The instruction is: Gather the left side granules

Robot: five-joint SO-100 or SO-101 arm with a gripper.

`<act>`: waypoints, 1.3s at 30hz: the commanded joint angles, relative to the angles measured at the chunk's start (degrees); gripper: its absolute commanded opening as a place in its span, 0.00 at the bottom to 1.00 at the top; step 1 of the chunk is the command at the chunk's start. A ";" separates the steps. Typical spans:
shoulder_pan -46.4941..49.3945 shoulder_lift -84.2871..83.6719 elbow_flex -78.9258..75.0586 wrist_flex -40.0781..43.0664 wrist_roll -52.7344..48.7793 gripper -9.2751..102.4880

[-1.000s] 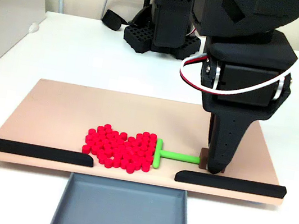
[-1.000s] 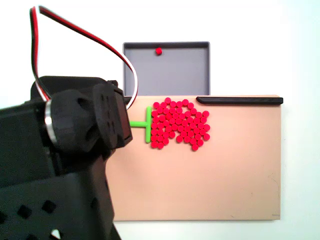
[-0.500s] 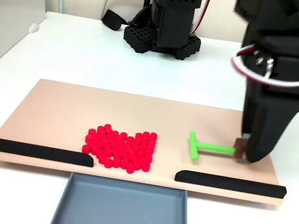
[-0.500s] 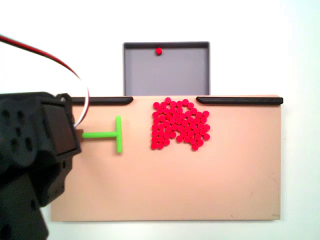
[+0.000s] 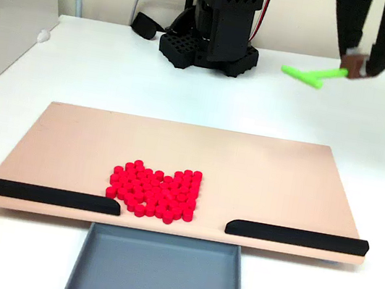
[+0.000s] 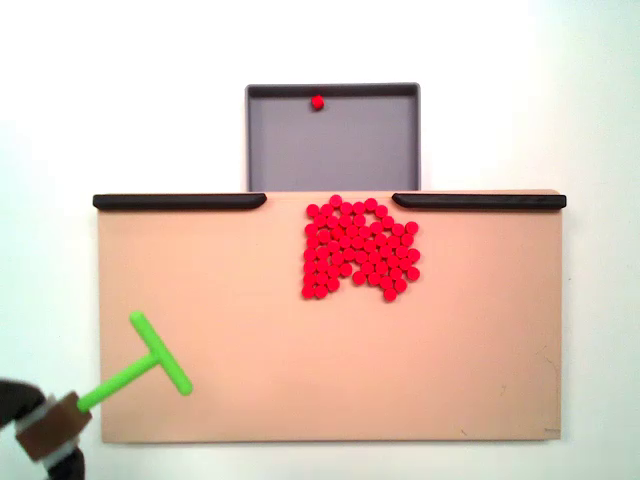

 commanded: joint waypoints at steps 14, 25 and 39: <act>20.83 12.39 11.95 -0.62 -67.24 0.08; 23.91 9.40 11.95 -0.88 -84.37 0.08; 26.19 8.17 10.99 -1.05 -86.04 0.08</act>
